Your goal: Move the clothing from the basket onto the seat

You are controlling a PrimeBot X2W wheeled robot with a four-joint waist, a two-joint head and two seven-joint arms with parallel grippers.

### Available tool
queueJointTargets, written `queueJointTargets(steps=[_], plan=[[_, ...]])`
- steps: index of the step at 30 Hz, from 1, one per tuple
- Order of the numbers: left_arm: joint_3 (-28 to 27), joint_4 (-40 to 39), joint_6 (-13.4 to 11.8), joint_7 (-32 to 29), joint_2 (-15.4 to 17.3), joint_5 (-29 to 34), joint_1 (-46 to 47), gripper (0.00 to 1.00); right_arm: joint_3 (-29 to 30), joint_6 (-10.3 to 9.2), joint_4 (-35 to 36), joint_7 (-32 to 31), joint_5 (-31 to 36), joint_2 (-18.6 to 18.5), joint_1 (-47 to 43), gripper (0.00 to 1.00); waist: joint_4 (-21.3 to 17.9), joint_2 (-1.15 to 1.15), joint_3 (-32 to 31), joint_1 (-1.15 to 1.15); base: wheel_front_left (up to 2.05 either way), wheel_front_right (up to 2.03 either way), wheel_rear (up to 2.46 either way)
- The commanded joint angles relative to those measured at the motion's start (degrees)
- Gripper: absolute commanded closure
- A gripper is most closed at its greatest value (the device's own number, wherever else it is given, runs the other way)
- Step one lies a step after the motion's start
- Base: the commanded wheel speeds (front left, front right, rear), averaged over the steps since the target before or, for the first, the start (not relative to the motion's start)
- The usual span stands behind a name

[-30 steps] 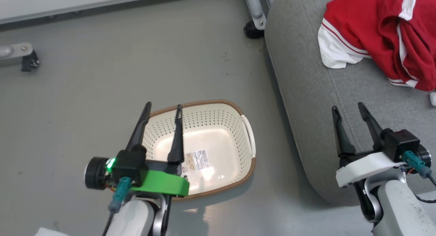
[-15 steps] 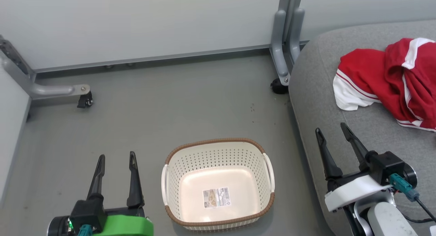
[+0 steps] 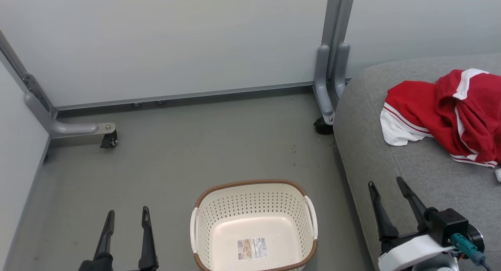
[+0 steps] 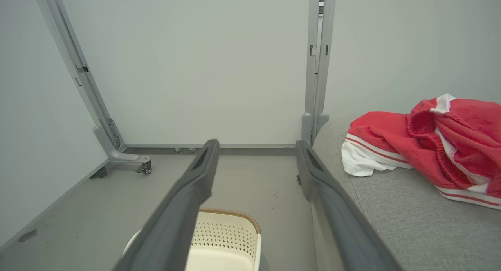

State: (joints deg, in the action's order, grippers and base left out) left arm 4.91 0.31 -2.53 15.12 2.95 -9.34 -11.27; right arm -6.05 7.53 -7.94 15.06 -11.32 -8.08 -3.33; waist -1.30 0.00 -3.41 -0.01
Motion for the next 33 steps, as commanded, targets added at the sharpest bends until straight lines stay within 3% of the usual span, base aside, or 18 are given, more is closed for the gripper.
queueJointTargets(steps=[1, 16, 17, 21, 33], plan=[[-0.3, 0.2, -0.2, 0.0, 0.0, 0.7, -1.0, 0.00, 0.2, -0.07, 0.1, 0.2, 0.4, -0.1, -0.8, 0.00, -0.3, 0.00, -0.4, 0.01, 0.00, 0.00, 0.00], [1.0, 1.8, -1.0, 0.0, 0.0, 0.1, -1.6, 0.00, 0.1, -0.08, -0.4, 0.2, 0.4, -0.1, -2.5, 0.00, -0.7, 0.00, -1.7, 0.01, 0.00, 0.00, 0.00], [1.0, 1.8, -0.7, 0.0, -0.1, 0.0, -1.1, 1.00, 0.0, 0.00, -0.3, 0.0, 0.0, 0.0, -1.5, 1.00, -0.7, 0.00, -1.7, 0.01, 0.00, 0.00, 0.00], [1.1, 3.6, -0.6, -0.1, -0.1, -0.8, -1.1, 1.00, -0.2, 0.00, -2.0, -0.2, -0.7, 0.4, -2.0, 1.00, -0.7, 0.00, -1.7, 0.01, 0.00, 0.00, 0.00], [0.0, 5.0, 1.0, -2.7, 0.7, -14.8, 1.9, 1.00, 1.3, -0.01, -2.6, -3.1, -14.0, 0.8, -0.1, 1.00, -0.5, 0.00, -1.2, 0.01, 0.00, 0.00, 0.00]])
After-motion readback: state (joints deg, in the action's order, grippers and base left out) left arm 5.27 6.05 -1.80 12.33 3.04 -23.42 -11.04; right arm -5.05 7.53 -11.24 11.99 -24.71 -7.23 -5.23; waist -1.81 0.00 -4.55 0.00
